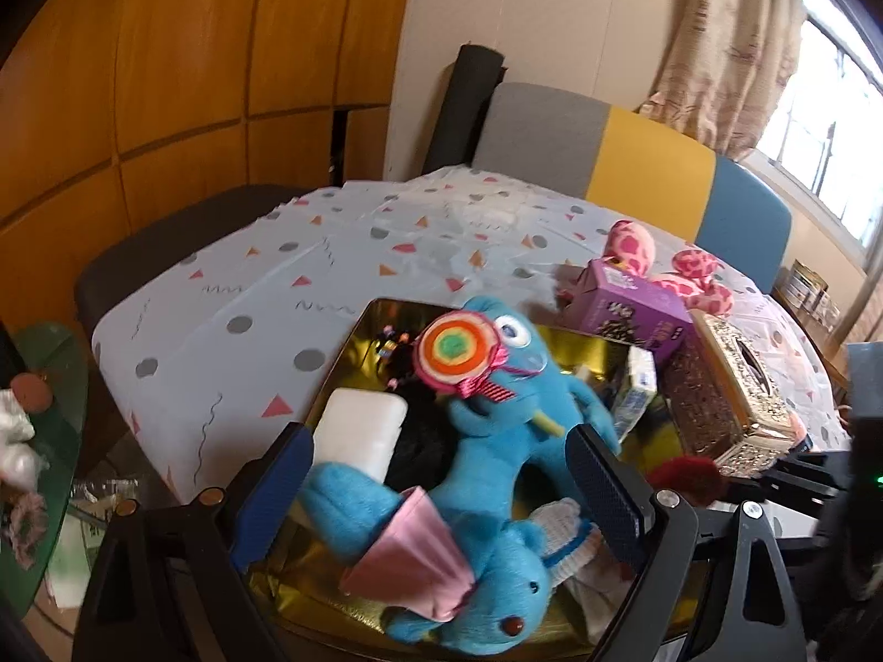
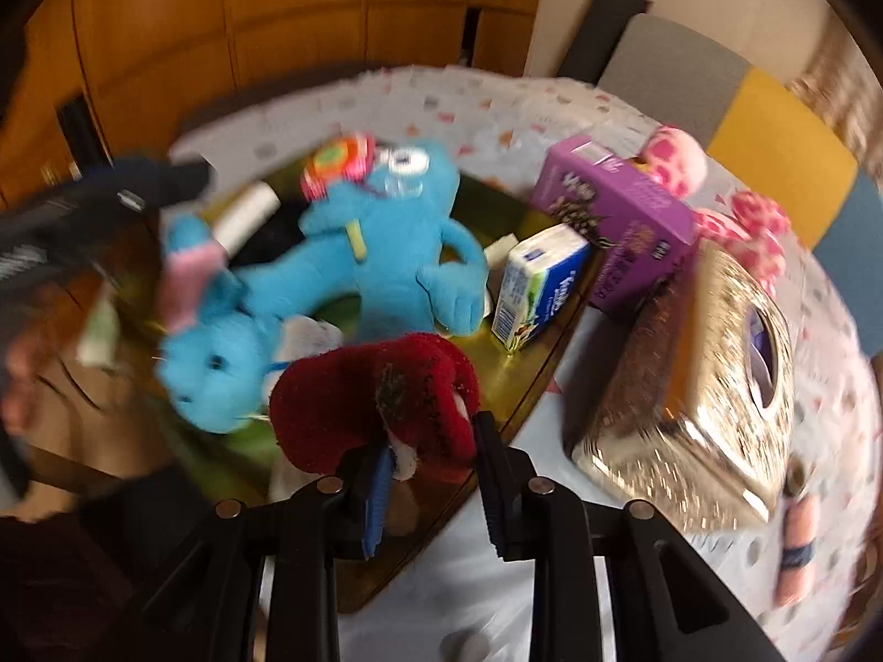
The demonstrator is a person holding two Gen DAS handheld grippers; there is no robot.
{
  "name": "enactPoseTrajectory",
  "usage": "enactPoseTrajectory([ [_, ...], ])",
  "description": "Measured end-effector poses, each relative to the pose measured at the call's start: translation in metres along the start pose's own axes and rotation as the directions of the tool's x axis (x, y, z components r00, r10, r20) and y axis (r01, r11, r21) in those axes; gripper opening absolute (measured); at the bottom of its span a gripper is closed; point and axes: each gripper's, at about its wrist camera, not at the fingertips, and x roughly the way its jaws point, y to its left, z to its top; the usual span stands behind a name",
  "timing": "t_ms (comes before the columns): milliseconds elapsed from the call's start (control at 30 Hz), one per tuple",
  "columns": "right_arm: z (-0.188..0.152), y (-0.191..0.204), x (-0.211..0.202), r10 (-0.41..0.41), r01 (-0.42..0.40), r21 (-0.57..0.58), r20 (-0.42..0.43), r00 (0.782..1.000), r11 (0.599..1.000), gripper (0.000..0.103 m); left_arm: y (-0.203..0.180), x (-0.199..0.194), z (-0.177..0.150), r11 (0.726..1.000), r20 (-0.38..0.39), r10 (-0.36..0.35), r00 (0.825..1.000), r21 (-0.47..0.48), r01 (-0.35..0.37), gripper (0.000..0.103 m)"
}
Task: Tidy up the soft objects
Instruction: 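Carry the red slipper with the right tool into the gold tray and release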
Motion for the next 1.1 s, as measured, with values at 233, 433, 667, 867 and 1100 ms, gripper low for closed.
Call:
enactPoseTrajectory([
  [233,0.004,0.002,0.025,-0.116,0.115,-0.042,-0.025,0.993,0.992,0.045,0.001,0.001,-0.005,1.0,-0.006,-0.013,1.0,0.018,0.013,0.093],
  [433,-0.007,-0.01,0.003,-0.097,0.095,0.041,0.036,0.995,0.995,0.063,-0.007,0.001,-0.007,0.999,-0.008,-0.029,1.0,0.028,0.029,0.093],
  [667,-0.018,-0.009,-0.009,-0.083,0.075,0.097,0.087,0.993,0.992,0.063,-0.016,-0.005,-0.01,0.998,-0.005,-0.038,0.999,0.051,0.038,0.093],
  [867,-0.029,-0.013,-0.018,-0.075,0.057,0.147,0.117,0.99,0.987,0.063,-0.026,-0.008,-0.013,0.996,-0.012,-0.049,0.999,0.08,0.05,0.093],
  [1100,-0.038,-0.026,-0.033,-0.076,0.041,0.214,0.157,0.985,0.976,0.063,-0.038,-0.012,-0.015,0.992,-0.014,-0.057,0.998,0.113,0.058,0.093],
])
